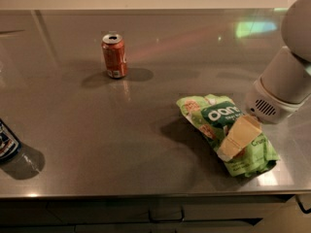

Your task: Move green rice chip bag near coke can

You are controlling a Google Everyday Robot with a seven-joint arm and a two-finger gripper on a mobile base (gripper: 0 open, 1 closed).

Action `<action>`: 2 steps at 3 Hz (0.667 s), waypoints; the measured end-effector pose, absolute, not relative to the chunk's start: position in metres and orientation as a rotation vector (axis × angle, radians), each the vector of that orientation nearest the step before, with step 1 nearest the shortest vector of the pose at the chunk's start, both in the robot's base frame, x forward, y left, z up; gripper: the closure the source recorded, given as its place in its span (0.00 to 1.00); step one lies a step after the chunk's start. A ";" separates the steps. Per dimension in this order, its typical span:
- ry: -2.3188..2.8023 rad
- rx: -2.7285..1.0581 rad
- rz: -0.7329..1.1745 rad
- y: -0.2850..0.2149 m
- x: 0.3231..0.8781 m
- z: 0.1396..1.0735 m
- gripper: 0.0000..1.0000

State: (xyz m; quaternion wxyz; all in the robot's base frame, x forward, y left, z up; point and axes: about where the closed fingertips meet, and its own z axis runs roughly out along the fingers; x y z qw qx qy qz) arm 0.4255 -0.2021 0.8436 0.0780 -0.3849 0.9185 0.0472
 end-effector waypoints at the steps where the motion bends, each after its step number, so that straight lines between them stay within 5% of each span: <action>1: 2.749 -1.150 0.143 -0.199 0.426 0.843 0.41; 2: 2.732 -1.165 0.137 -0.192 0.429 0.850 0.65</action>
Offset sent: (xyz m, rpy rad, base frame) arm 0.0063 0.0158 0.0175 0.0019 -0.0308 0.0227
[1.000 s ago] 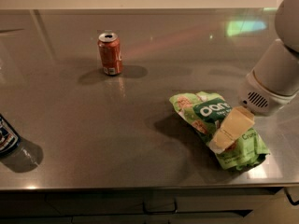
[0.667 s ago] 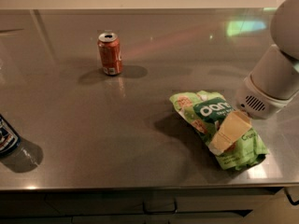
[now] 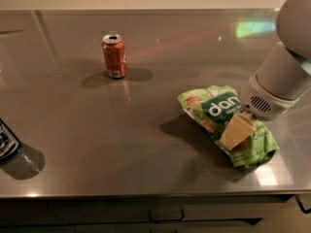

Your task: Move green rice chip bag near coke can

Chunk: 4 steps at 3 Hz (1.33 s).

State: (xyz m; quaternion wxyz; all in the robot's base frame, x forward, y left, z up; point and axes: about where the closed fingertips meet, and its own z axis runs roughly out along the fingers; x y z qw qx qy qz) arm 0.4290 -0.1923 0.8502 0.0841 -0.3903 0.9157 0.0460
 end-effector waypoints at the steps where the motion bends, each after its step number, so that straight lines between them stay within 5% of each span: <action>1: 2.712 -1.199 0.104 -0.186 0.441 0.860 0.87; 2: 2.677 -1.247 0.056 -0.179 0.467 0.877 1.00; 4: 2.616 -1.310 0.044 -0.166 0.534 0.895 1.00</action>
Offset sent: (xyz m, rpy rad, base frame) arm 0.0721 0.0217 0.0519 -0.0744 -0.0868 0.1011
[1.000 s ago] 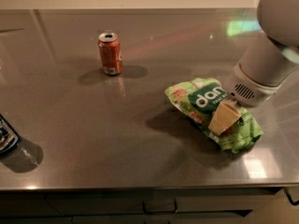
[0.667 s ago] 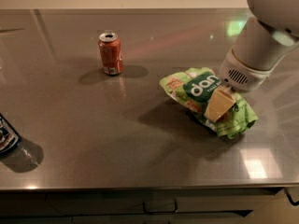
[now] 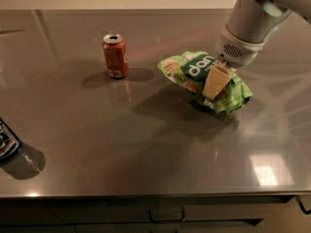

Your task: Move green rice chip bag near coke can

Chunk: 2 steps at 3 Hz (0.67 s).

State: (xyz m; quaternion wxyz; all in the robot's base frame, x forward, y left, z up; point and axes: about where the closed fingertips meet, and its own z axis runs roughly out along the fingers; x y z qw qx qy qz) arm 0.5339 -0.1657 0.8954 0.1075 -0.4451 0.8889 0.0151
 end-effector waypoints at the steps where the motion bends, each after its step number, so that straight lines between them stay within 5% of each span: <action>1: 2.585 -1.356 0.074 -0.156 0.565 0.893 1.00; 2: 2.553 -1.405 0.123 -0.142 0.588 0.884 1.00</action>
Offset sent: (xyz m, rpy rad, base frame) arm 0.0791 0.0396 -0.0220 0.0764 0.0319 0.1365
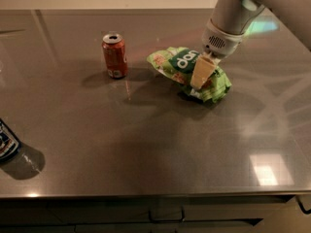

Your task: Move green rice chip bag near coke can

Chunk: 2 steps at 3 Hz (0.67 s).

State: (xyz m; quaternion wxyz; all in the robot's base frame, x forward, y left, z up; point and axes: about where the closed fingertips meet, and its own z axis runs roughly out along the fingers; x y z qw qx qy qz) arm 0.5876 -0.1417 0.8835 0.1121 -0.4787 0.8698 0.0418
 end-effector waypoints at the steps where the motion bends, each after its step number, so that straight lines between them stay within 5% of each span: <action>1: 2.517 -1.462 0.168 -0.122 0.605 0.875 1.00; 2: 2.479 -1.530 0.183 -0.099 0.616 0.871 1.00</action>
Offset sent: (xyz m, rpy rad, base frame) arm 0.0374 0.0670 -0.0142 0.0277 0.0214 0.1687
